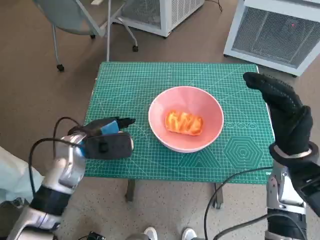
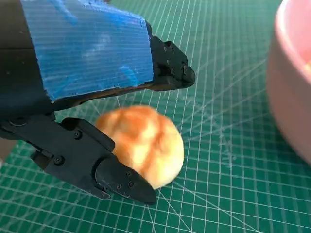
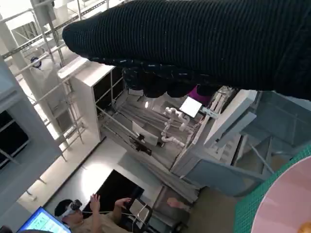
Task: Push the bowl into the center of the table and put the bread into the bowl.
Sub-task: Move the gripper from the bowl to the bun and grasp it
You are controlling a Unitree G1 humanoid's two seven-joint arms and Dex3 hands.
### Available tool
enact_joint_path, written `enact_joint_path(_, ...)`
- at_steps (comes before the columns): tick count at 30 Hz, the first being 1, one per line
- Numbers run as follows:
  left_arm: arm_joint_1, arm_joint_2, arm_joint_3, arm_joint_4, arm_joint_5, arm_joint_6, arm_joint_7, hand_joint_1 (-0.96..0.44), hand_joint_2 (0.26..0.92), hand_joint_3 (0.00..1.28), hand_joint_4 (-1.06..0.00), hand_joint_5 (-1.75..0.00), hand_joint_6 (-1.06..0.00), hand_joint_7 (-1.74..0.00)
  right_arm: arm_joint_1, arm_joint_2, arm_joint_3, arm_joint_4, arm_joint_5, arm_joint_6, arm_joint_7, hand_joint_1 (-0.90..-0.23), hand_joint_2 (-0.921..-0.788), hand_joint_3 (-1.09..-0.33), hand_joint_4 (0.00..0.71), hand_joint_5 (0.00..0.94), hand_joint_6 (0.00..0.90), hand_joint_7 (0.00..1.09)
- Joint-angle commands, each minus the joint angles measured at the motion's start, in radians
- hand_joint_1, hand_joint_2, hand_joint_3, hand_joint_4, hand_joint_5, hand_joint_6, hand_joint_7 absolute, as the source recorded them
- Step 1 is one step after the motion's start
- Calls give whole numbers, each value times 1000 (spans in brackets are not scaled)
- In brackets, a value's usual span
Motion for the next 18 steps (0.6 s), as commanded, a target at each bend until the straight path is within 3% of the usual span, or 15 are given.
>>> enact_joint_path(1, -61, -30, -32, 108, 16, 17, 4, -180, 735, 6, -166, -9, -307, -11, 16, -7, -1, 11, 1, 10, 7, -662, -921, -684, 83, 0, -1, 401)
enact_joint_path(9, -118, -69, -45, 281, 16, -19, 91, 1, 773, 23, -289, -49, -416, -47, 17, -6, 0, 10, 3, 11, 8, -659, -921, -687, 82, 0, -1, 398)
enact_joint_path(10, -123, -72, -47, 300, 16, -30, 106, 35, 791, 33, -414, -88, -472, -52, 17, -6, 0, 10, 3, 11, 8, -659, -921, -687, 82, 0, -1, 397)
enact_joint_path(11, -126, -75, -50, 325, 19, -50, 133, 43, 796, 35, -450, -102, -488, -55, 17, -5, 0, 10, 3, 11, 8, -659, -921, -687, 82, 0, -1, 397)
enact_joint_path(12, -129, -77, -53, 344, 21, -66, 153, 158, 841, 74, -504, -536, -549, -80, 18, -5, 0, 11, 3, 10, 8, -659, -921, -687, 82, 0, -1, 397)
enact_joint_path(14, -134, -77, -58, 381, 25, -104, 197, 257, 880, 112, -544, -920, -622, -117, 17, -5, -1, 13, 2, 9, 7, -659, -921, -687, 82, 0, -1, 397)
enact_joint_path(15, -136, -75, -60, 397, 26, -127, 217, 295, 895, 122, -566, -1059, -672, -149, 16, -5, -1, 14, 1, 9, 7, -659, -921, -686, 82, 0, -1, 397)
enact_joint_path(17, -137, -69, -63, 416, 27, -165, 245, 152, 908, 119, -627, -1150, -599, -651, 16, -5, -1, 14, -1, 9, 5, -659, -921, -686, 82, 0, -1, 397)
enact_joint_path(18, -135, -62, -65, 419, 27, -186, 258, 122, 910, 108, -646, -1159, -599, -747, 17, -5, -1, 12, -1, 9, 5, -659, -921, -686, 82, 0, -1, 397)
